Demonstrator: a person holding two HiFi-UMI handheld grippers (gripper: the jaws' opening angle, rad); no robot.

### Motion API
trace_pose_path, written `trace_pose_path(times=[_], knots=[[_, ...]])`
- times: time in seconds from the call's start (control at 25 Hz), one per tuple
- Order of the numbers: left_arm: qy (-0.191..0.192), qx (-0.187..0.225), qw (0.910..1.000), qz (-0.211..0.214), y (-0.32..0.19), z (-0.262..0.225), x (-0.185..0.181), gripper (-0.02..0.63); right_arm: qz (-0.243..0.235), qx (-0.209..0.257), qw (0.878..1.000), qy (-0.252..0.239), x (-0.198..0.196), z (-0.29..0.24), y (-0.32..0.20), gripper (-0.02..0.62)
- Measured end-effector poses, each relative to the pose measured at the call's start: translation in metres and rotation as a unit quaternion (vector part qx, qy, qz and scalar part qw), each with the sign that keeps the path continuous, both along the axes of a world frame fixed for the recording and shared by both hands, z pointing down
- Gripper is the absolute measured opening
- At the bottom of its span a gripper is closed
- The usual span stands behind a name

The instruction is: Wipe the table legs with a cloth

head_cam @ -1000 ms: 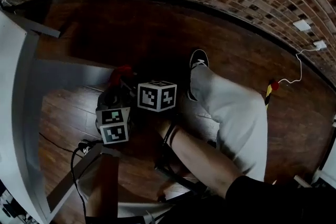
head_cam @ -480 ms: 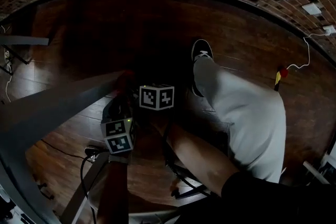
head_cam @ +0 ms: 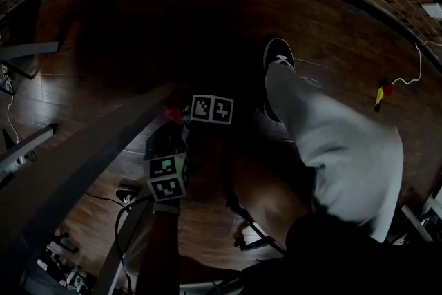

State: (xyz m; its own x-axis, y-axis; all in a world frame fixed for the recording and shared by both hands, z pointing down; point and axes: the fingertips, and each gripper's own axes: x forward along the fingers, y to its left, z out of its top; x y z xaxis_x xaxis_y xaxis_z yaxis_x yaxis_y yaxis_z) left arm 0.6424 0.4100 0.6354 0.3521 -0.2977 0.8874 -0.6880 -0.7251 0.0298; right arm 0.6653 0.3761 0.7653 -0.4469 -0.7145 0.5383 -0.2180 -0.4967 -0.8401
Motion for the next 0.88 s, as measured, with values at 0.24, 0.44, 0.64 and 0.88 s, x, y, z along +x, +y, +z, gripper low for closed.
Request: trace_pose_path(times=[0.24, 0.44, 0.64, 0.88], knots=[[-0.02, -0.029, 0.9994, -0.001, 0.0, 0.03, 0.003, -0.005, -0.046, -0.019, 0.999, 0.007, 0.0, 0.039, -0.001, 0.054], [-0.039, -0.074, 0.996, -0.03, 0.005, 0.061, 0.009, -0.005, -0.112, -0.034, 0.992, 0.055, 0.013, 0.065, -0.006, 0.054], [-0.031, -0.106, 0.9927, -0.049, 0.004, 0.069, 0.023, -0.005, -0.151, -0.006, 0.987, 0.059, 0.024, 0.067, -0.035, 0.055], [-0.02, -0.073, 0.9967, -0.03, -0.01, 0.053, 0.031, -0.005, -0.279, 0.067, 0.956, 0.056, -0.006, 0.032, -0.058, 0.052]])
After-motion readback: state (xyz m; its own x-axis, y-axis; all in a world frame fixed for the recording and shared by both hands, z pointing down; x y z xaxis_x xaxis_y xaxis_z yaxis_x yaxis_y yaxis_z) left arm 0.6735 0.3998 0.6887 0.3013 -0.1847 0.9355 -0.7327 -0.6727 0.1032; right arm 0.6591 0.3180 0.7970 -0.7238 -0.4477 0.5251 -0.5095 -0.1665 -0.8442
